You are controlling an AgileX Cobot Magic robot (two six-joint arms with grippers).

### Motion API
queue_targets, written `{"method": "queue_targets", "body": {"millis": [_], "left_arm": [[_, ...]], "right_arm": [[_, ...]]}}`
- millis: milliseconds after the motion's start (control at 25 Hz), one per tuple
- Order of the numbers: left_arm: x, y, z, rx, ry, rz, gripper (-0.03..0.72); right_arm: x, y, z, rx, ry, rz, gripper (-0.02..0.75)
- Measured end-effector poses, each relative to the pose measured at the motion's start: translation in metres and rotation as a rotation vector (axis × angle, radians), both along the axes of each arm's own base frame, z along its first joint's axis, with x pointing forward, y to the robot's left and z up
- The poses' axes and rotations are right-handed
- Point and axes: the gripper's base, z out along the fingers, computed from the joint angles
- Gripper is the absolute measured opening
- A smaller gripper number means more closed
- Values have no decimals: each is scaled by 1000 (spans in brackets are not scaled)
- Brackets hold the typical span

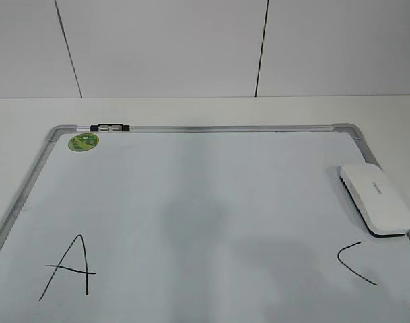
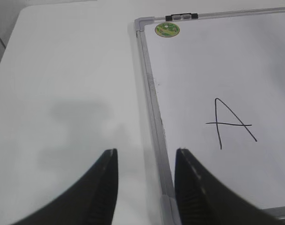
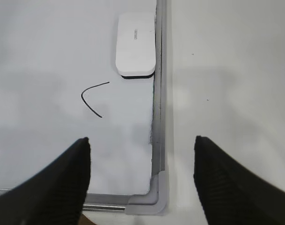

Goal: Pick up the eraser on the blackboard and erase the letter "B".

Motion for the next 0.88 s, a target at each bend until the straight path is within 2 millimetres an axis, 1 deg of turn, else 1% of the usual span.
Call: {"method": "queue_targets", "body": {"millis": [160,880], "left_arm": [[0,0,0,1,0,1,279],[0,-1,0,-6,-2,-4,244]], "right_arm": [[-7,0,-1,2,-45,0,531],[-7,-2,-1,-17,-47,-6,532]]}}
